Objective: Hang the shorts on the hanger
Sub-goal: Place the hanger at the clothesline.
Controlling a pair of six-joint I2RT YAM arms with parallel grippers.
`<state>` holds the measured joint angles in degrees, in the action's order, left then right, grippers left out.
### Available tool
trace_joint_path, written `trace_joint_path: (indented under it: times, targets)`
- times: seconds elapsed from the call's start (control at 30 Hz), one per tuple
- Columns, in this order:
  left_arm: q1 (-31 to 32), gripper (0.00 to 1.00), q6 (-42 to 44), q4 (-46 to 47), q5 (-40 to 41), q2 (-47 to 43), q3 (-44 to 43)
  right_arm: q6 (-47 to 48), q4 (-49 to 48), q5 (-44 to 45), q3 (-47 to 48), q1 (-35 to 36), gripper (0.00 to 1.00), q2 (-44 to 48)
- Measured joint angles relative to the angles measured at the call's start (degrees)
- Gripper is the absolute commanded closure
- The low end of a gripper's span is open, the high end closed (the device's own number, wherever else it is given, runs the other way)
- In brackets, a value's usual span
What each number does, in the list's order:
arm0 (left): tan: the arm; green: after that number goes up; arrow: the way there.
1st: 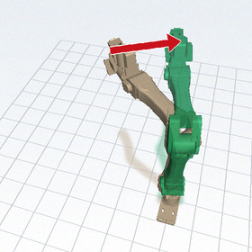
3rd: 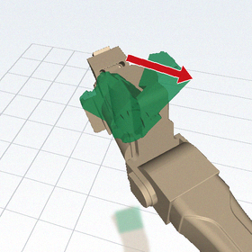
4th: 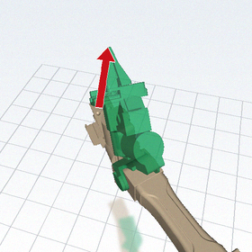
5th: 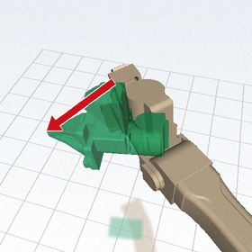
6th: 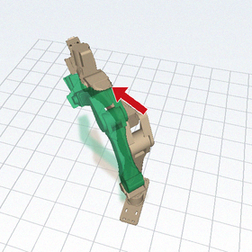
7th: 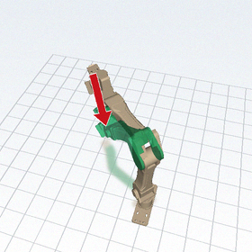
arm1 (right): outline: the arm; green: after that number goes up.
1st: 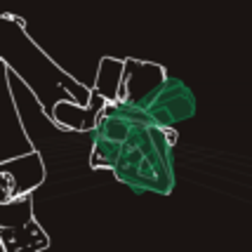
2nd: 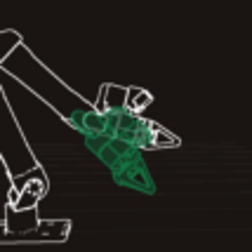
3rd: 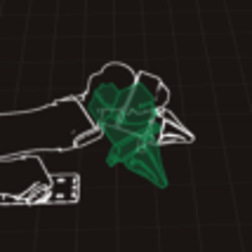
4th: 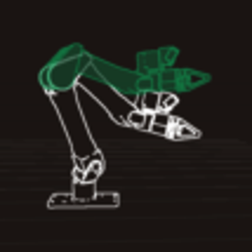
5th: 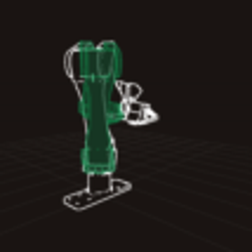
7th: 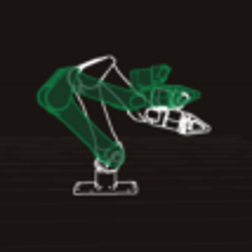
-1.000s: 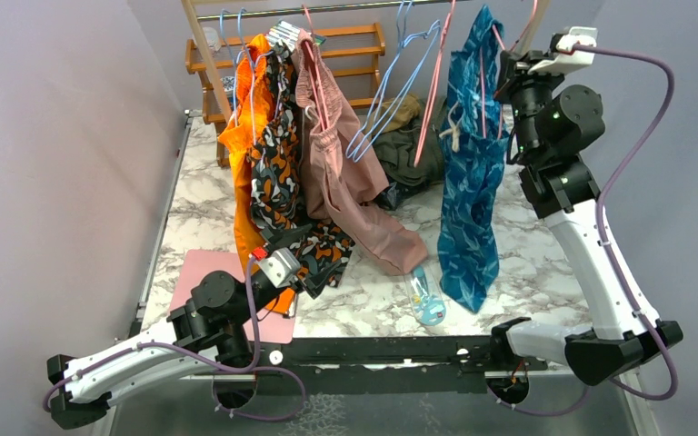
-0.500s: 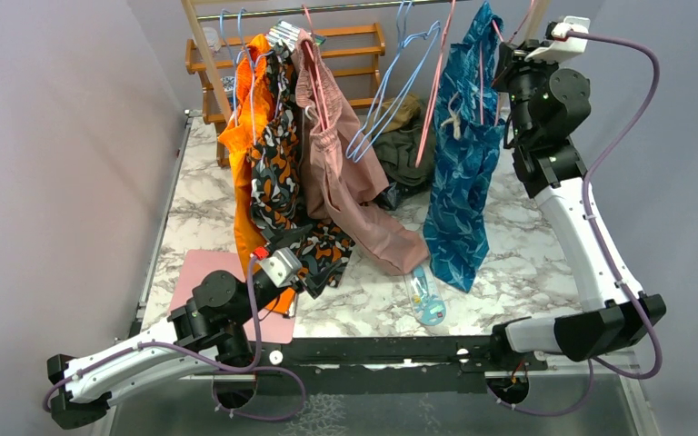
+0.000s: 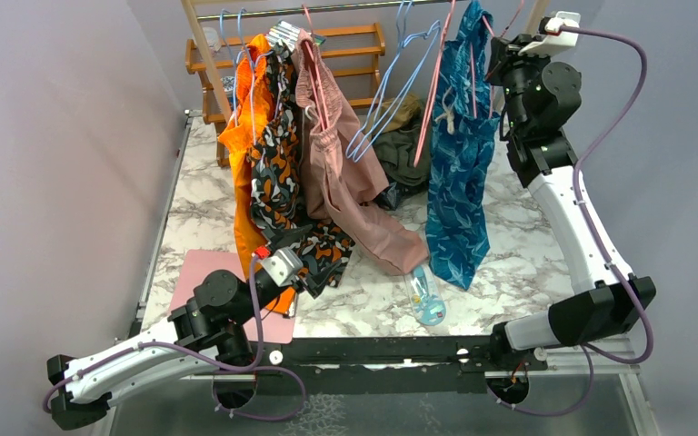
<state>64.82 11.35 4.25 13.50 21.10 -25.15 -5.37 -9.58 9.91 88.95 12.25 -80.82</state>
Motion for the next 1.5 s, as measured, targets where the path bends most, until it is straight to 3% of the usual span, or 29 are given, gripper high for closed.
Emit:
trace_joint_path:
  times: [0.57, 0.67, 0.8, 1.03, 1.23, 1.5]
  targets:
    - [-1.68, 0.11, -0.02, -0.31, -0.55, 1.31, 0.00, -0.07, -0.68, -0.83, -0.35, -1.14, 0.98, -1.99]
    - [-1.86, 0.11, -0.17, -0.31, -0.85, 1.33, 0.00, 0.48, -0.76, -0.81, -1.09, -1.29, 0.85, -1.99]
    - [-2.23, 0.11, -0.42, -0.31, -1.64, 1.33, 0.00, 0.92, -0.68, -0.74, -1.25, -1.46, 0.54, -1.90]
    - [-2.62, 0.11, -1.27, -0.31, -2.60, 1.29, 0.00, -0.42, 2.93, -0.76, -0.24, -1.49, 0.18, -1.36]
    - [-2.89, 0.11, -2.58, -0.26, -2.54, 0.37, 0.00, -4.44, 13.14, -0.15, 3.61, -1.49, 0.13, 2.29]
    - [-2.89, 0.12, -3.85, -0.04, -2.34, 0.28, 0.00, -10.27, 26.14, -0.28, 0.98, -1.51, 0.15, 18.97]
